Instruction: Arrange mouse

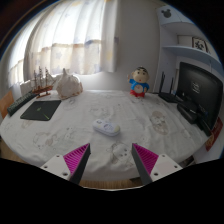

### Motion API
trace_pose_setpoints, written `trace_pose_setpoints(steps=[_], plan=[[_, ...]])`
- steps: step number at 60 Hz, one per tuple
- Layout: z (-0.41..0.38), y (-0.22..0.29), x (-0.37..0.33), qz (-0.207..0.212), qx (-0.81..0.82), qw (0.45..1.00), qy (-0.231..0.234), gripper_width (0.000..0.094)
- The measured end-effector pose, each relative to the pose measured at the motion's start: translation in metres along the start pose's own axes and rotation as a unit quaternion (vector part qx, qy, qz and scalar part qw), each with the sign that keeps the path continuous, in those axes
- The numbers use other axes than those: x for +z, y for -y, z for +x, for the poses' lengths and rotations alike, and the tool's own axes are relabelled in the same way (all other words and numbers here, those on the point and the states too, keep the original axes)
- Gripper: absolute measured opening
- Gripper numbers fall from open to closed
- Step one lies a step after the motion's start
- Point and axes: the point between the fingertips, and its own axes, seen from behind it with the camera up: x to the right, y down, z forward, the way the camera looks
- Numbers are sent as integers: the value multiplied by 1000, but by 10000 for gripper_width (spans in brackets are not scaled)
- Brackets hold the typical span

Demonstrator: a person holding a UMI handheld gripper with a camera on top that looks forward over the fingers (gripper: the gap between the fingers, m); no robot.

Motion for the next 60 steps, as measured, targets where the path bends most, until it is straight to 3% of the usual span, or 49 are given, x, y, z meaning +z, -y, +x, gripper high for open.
trace_pose_setpoints(steps=[10,51,54,60], plan=[[-5,9,36,16,1,1000,18,854],[2,45,154,-34,-3,998,52,837],[1,47,158,-36,0,998,56,814],[-1,47,160,-42,5,997,59,649]])
